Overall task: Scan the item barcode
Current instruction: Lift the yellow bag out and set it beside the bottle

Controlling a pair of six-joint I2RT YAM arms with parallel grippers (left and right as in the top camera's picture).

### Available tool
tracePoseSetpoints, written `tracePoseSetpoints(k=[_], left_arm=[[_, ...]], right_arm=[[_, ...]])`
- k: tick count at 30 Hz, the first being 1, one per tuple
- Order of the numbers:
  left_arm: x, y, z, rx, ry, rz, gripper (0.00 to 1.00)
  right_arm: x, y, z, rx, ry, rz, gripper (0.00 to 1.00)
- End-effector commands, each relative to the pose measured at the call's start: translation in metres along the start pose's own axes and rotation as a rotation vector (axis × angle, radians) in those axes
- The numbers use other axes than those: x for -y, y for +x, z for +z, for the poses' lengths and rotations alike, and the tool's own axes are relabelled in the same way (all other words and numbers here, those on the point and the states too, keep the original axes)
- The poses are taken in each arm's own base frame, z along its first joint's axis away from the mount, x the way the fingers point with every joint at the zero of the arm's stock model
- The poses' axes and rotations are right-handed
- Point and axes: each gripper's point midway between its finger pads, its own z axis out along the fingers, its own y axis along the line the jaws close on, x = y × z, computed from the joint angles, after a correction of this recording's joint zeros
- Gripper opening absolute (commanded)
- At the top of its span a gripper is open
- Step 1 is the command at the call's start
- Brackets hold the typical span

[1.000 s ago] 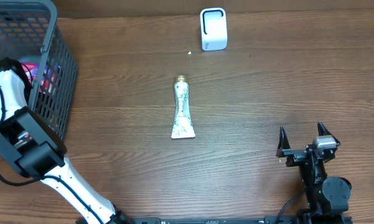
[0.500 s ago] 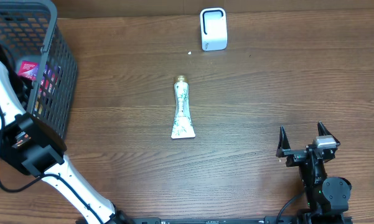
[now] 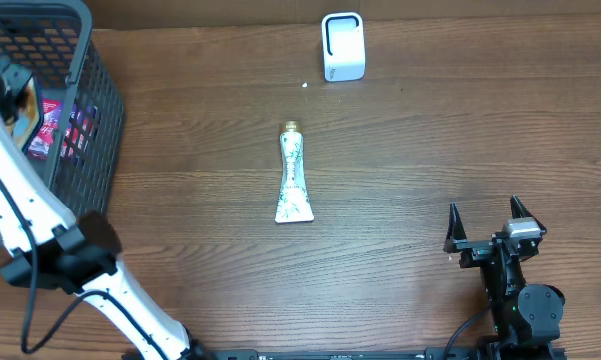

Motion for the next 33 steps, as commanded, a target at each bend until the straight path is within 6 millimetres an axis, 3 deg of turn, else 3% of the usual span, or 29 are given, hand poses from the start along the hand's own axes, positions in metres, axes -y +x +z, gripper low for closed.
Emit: tracePoseSetpoints(k=[1,3,7,11,14,19,23,28,33], left_arm=[[0.048,0.009,-0.078,0.138,0.174,0.117,0.04],[0.074,0.025,-0.096,0.15,0.236,0.17,0.04],[0.137,0.085,-0.12,0.087,0.369,0.332,0.04],[0.185,0.16,-0.121,-0.027,0.42,0.507,0.04],[0.209,0.221,-0.111,-0.134,0.409,0.629,0.04],[0.236,0.329,-0.084,-0.348,0.378,0.826,0.04],[0.245,0.402,-0.055,-0.468,0.307,0.916,0.04],[0.249,0.471,-0.018,-0.557,0.231,1.005,0.04],[0.241,0.511,0.006,-0.604,0.162,1.054,0.04]], right_arm=[[-0.001,0.001,0.0,0.006,-0.002,0.003,1.0],[-0.001,0.001,0.0,0.006,-0.002,0.003,1.0],[-0.001,0.001,0.0,0.006,-0.002,0.003,1.0],[-0.001,0.001,0.0,0.006,-0.002,0.003,1.0],[-0.001,0.001,0.0,0.006,-0.002,0.003,1.0],[-0.001,0.001,0.0,0.006,-0.002,0.003,1.0],[-0.001,0.001,0.0,0.006,-0.002,0.003,1.0],[-0.001,0.001,0.0,0.006,-0.002,0.003,1.0],[-0.001,0.001,0.0,0.006,-0.002,0.003,1.0]])
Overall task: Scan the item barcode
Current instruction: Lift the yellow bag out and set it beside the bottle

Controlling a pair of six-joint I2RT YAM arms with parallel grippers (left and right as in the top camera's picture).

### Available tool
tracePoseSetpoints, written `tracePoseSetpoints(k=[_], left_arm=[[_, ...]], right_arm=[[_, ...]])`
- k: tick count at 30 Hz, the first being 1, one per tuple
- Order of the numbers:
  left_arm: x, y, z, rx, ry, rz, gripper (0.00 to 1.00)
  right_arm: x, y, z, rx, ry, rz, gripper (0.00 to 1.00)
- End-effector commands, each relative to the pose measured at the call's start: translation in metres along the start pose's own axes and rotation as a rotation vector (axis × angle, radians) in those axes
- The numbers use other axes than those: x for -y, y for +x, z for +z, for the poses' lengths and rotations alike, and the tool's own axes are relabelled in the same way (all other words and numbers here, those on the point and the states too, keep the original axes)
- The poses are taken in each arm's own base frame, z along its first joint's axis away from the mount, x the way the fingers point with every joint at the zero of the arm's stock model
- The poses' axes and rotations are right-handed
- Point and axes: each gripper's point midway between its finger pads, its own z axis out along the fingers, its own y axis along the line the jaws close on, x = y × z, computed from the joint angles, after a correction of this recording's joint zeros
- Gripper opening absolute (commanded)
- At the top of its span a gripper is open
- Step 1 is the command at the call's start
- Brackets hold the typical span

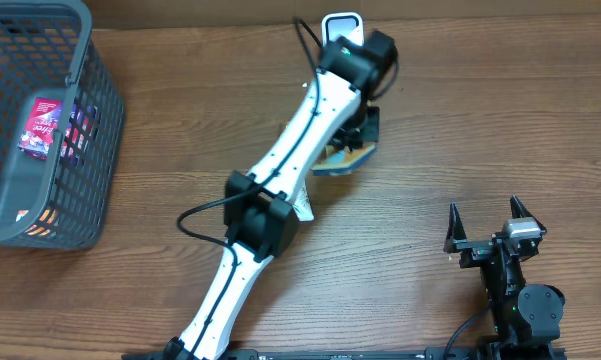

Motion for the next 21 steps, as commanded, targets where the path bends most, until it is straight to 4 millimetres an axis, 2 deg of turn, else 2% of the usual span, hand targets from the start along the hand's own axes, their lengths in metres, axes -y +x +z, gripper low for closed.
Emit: tracePoseSetpoints(k=[1,3,4,5,7,10,14,17,21], left_arm=[[0.007,0.006,0.011,-0.025,-0.008,-0.008,0.04],[0.009,0.009,0.016,-0.039,-0.018,0.0,0.04],[0.008,0.01,0.017,-0.044,-0.022,-0.001,0.08],[0.008,0.011,0.017,-0.047,-0.025,0.0,0.14],[0.006,0.013,0.017,-0.058,-0.03,-0.001,0.38],[0.005,0.015,0.016,-0.07,-0.023,0.011,0.48],[0.012,0.017,0.01,-0.089,0.043,0.036,0.52],[0.009,0.012,-0.005,-0.07,0.089,0.017,0.52],[-0.009,-0.002,-0.052,0.031,0.143,0.012,0.53]], right_arm=[[-0.001,0.001,0.0,0.005,-0.002,0.003,1.0],[-0.001,0.001,0.0,0.005,-0.002,0.003,1.0],[-0.001,0.001,0.0,0.005,-0.002,0.003,1.0],[-0.001,0.001,0.0,0.005,-0.002,0.003,1.0],[-0.001,0.001,0.0,0.005,-0.002,0.003,1.0],[-0.001,0.001,0.0,0.005,-0.002,0.003,1.0],[-0.001,0.001,0.0,0.005,-0.002,0.003,1.0],[-0.001,0.001,0.0,0.005,-0.002,0.003,1.0],[-0.001,0.001,0.0,0.005,-0.002,0.003,1.0]])
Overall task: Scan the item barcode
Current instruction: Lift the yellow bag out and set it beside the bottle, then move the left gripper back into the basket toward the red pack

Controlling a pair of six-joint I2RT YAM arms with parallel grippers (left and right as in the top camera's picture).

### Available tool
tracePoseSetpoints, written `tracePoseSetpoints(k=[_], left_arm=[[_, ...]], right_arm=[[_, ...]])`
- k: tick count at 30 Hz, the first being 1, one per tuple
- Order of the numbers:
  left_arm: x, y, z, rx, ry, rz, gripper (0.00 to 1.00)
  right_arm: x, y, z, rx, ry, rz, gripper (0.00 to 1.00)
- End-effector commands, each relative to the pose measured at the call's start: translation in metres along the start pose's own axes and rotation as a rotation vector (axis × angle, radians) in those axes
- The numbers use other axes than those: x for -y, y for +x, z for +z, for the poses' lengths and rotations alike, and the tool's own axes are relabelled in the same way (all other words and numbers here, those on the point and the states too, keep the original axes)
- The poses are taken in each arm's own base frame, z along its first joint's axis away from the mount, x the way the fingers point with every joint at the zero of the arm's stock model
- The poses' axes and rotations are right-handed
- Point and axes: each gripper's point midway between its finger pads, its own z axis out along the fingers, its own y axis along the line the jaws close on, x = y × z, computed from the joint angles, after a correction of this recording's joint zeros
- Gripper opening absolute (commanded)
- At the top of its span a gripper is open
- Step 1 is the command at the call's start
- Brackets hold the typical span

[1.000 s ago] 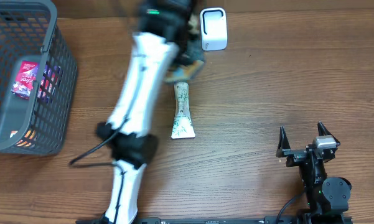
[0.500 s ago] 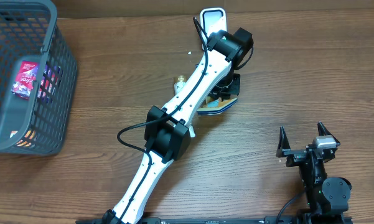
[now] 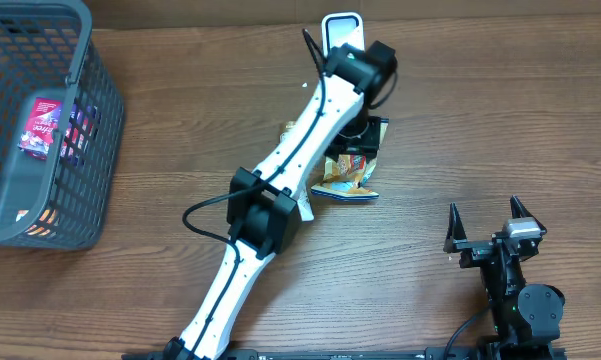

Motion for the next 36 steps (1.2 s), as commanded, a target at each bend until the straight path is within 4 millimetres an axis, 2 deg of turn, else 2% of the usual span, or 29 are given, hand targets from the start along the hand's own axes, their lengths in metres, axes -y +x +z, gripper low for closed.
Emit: tracePoseSetpoints(k=[1,3,6,7,10,11,12,14,16,18,19,25,26,28,31,36], left_arm=[[-0.016,-0.01,-0.086,0.17,0.116,0.008,0.53],[-0.033,-0.011,-0.119,0.248,0.123,-0.016,0.55],[-0.071,-0.01,-0.173,0.387,0.107,-0.064,0.61],[-0.083,-0.008,-0.19,0.431,0.102,-0.087,0.65],[-0.131,0.004,-0.245,0.576,0.082,-0.179,0.89],[-0.146,0.009,-0.259,0.615,0.076,-0.21,0.93],[-0.174,0.019,-0.282,0.677,0.067,-0.271,0.95],[-0.215,0.034,-0.309,0.75,0.058,-0.373,1.0],[-0.26,0.049,-0.328,0.809,0.045,-0.507,1.0],[-0.302,0.062,-0.341,0.857,0.031,-0.643,1.0],[-0.329,0.069,-0.346,0.879,0.023,-0.737,1.0],[-0.448,0.097,-0.348,0.951,0.018,-1.201,1.0],[-0.461,0.098,-0.345,0.953,0.02,-1.246,1.0],[-0.483,0.095,-0.338,0.95,0.016,-1.286,1.0],[-0.507,0.086,-0.316,0.9,0.001,-1.324,1.0],[-0.542,0.062,-0.257,0.751,-0.058,-1.376,1.0]], right_arm=[[-0.001,0.001,0.0,0.005,-0.002,0.002,1.0],[-0.001,0.001,0.0,0.005,-0.002,0.003,1.0],[-0.001,0.001,0.0,0.005,-0.002,0.003,1.0],[-0.001,0.001,0.0,0.005,-0.002,0.003,1.0],[-0.001,0.001,0.0,0.005,-0.002,0.002,1.0],[-0.001,0.001,0.0,0.005,-0.002,0.003,1.0],[-0.001,0.001,0.0,0.005,-0.002,0.002,1.0],[-0.001,0.001,0.0,0.006,-0.002,0.002,1.0],[-0.001,0.001,0.0,0.005,-0.002,0.003,1.0],[-0.001,0.001,0.0,0.005,-0.002,0.002,1.0],[-0.001,0.001,0.0,0.005,-0.002,0.002,1.0],[-0.001,0.001,0.0,0.005,-0.002,0.002,1.0],[-0.001,0.001,0.0,0.005,-0.002,0.003,1.0],[-0.001,0.001,0.0,0.005,-0.002,0.002,1.0],[-0.001,0.001,0.0,0.005,-0.002,0.003,1.0],[-0.001,0.001,0.0,0.006,-0.002,0.002,1.0]])
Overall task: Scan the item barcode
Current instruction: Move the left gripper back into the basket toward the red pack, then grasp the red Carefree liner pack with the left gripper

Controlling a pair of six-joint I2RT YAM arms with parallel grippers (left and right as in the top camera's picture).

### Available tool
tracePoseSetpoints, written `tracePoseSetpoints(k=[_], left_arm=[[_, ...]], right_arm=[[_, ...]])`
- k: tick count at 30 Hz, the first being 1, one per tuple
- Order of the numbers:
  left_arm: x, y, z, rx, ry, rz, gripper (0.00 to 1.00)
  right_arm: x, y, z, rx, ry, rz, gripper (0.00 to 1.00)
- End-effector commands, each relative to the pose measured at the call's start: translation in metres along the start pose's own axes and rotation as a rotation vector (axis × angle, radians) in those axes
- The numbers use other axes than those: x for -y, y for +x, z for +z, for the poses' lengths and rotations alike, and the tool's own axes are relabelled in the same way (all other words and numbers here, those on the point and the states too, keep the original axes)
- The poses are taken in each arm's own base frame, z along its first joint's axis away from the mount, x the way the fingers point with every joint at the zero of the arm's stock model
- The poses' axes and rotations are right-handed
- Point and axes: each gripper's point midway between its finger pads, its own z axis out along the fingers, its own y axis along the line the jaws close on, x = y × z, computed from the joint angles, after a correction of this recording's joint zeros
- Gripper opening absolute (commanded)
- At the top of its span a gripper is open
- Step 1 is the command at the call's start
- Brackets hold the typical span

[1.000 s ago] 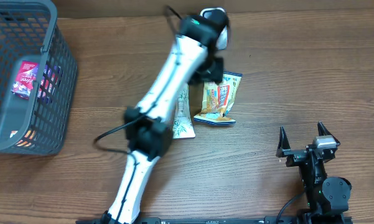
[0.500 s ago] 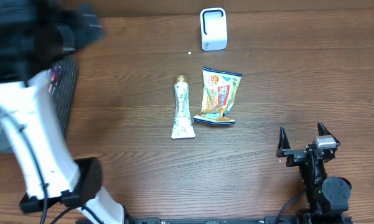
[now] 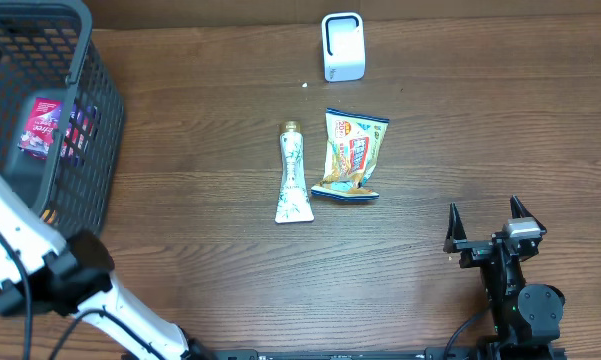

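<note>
The white barcode scanner [image 3: 342, 45] stands at the back of the table. In front of it lie a white tube [image 3: 294, 175] with a gold cap and, just to its right, a colourful snack bag [image 3: 352, 155], flat on the wood. My left arm [image 3: 20, 235] reaches up along the left edge over the grey basket [image 3: 85, 150]. Only a dark bit of my left gripper shows at the frame's edge, and its jaws cannot be made out. My right gripper [image 3: 485, 215] rests open at the front right, holding nothing.
The basket holds a red-and-white packet [image 3: 42, 125] and other items behind its mesh. A small white speck [image 3: 305, 85] lies left of the scanner.
My left gripper was over the snack bag beside the tube. Now the bag lies free on the table and the left arm is back at the far left over the basket. The right arm is unchanged.
At first my left gripper was in the basket and only the tube lay on the table. Then it held the snack bag just below the scanner, then lower beside the tube. Now the bag rests there alone and the arm is at the basket.
</note>
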Motion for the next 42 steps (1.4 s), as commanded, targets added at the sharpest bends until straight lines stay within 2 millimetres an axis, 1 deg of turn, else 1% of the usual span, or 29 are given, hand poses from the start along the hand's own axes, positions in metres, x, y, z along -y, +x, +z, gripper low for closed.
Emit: tracePoseSetpoints(k=[1,4,8,13,17,19,25,27,30,33,34,35,36,38,40,42], left_arm=[[-0.016,0.004,0.061,-0.051,-0.129,-0.02,1.0],[-0.026,0.011,0.1,-0.09,-0.192,-0.031,1.0],[-0.035,0.021,0.141,-0.137,-0.242,-0.025,1.0],[-0.048,0.037,0.18,-0.199,-0.301,-0.019,1.0],[-0.059,0.05,0.205,-0.241,-0.343,-0.013,1.0],[-0.063,0.056,0.217,-0.263,-0.358,0.001,0.98],[-0.077,0.073,0.243,-0.316,-0.4,0.027,0.99],[-0.08,0.077,0.249,-0.332,-0.41,0.035,0.96],[-0.083,0.081,0.255,-0.343,-0.418,0.042,0.85],[-0.082,0.079,0.257,-0.337,-0.409,0.053,0.75],[-0.081,0.078,0.257,-0.336,-0.403,0.064,0.7],[-0.081,0.078,0.258,-0.336,-0.4,0.073,0.63],[-0.081,0.078,0.258,-0.337,-0.4,0.078,0.5],[-0.081,0.078,0.258,-0.337,-0.4,0.078,0.49],[-0.081,0.078,0.258,-0.339,-0.399,0.086,0.52],[-0.082,0.079,0.257,-0.344,-0.402,0.09,0.69]], right_arm=[[-0.001,0.001,0.0,0.005,-0.002,0.003,1.0],[-0.001,0.001,0.0,0.005,-0.002,0.003,1.0],[-0.001,0.001,0.0,0.005,-0.002,0.003,1.0],[-0.001,0.001,0.0,0.005,-0.002,0.003,1.0],[-0.001,0.001,0.0,0.005,-0.002,0.003,1.0],[-0.001,0.001,0.0,0.005,-0.002,0.003,1.0],[-0.001,0.001,0.0,0.005,-0.002,0.003,1.0],[-0.001,0.001,0.0,0.005,-0.002,0.003,1.0],[-0.001,0.001,0.0,0.005,-0.002,0.003,1.0],[-0.001,0.001,0.0,0.005,-0.002,0.003,1.0],[-0.001,0.001,0.0,0.005,-0.002,0.003,1.0],[-0.001,0.001,0.0,0.005,-0.002,0.003,1.0],[-0.001,0.001,0.0,0.006,-0.002,0.003,1.0],[-0.001,0.001,0.0,0.005,-0.002,0.003,1.0],[-0.001,0.001,0.0,0.005,-0.002,0.003,1.0],[-0.001,0.001,0.0,0.005,-0.002,0.003,1.0]])
